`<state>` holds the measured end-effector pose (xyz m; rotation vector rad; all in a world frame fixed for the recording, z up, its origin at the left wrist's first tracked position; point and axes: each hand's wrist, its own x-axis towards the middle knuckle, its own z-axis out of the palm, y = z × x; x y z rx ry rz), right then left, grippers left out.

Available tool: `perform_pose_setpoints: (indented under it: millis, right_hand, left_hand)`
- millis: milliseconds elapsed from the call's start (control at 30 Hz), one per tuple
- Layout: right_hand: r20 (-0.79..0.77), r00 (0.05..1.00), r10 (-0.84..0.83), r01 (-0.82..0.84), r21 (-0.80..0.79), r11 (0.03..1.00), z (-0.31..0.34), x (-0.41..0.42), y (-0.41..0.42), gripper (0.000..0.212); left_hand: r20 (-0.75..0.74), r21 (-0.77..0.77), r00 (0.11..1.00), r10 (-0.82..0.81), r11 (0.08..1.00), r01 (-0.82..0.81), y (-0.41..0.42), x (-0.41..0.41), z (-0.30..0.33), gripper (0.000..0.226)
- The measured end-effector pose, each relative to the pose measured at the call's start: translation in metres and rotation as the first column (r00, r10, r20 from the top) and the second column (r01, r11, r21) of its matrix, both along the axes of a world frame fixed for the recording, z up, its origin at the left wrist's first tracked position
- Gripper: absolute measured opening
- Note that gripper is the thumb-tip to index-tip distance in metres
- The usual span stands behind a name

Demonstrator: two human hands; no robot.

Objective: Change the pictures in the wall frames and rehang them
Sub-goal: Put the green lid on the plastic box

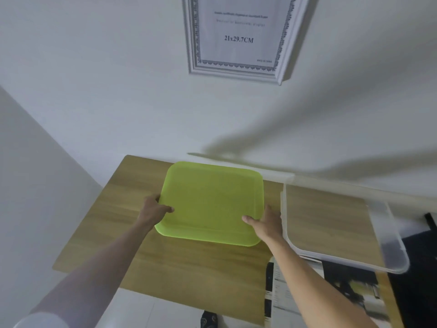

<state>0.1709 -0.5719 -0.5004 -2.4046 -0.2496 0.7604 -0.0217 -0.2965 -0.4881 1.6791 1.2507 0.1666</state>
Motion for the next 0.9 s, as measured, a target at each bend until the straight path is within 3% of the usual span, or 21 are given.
perform_pose_setpoints:
  millis: [133,333,500,700,900]
  right_hand:
    - [-0.001,1.000,-0.031,0.031,-0.086,0.996,-0.019,0.003,0.009,0.069]
    - [0.015,0.998,-0.061,0.062,-0.178,0.982,-0.034,0.004,0.008,0.085]
    - [0.071,0.997,0.001,0.016,-0.233,0.972,-0.039,-0.003,0.005,0.079]
    - [0.260,0.952,0.160,-0.087,-0.272,0.958,-0.022,-0.015,0.003,0.066]
    - [0.512,0.826,0.236,-0.211,-0.109,0.971,0.004,-0.015,-0.047,0.043]
  left_hand:
    - [-0.017,-0.008,1.000,-0.025,1.000,0.025,0.005,0.010,-0.018,0.052]
    - [-0.088,0.010,0.994,-0.057,0.998,0.058,0.004,0.022,-0.040,0.055]
    - [-0.172,0.086,0.982,-0.080,0.992,0.096,-0.001,0.022,-0.046,0.068]
    - [-0.215,0.227,0.976,0.023,0.973,0.028,-0.022,0.022,-0.038,0.076]
    - [-0.064,0.421,0.998,0.010,0.907,0.018,-0.101,0.034,-0.029,0.050]
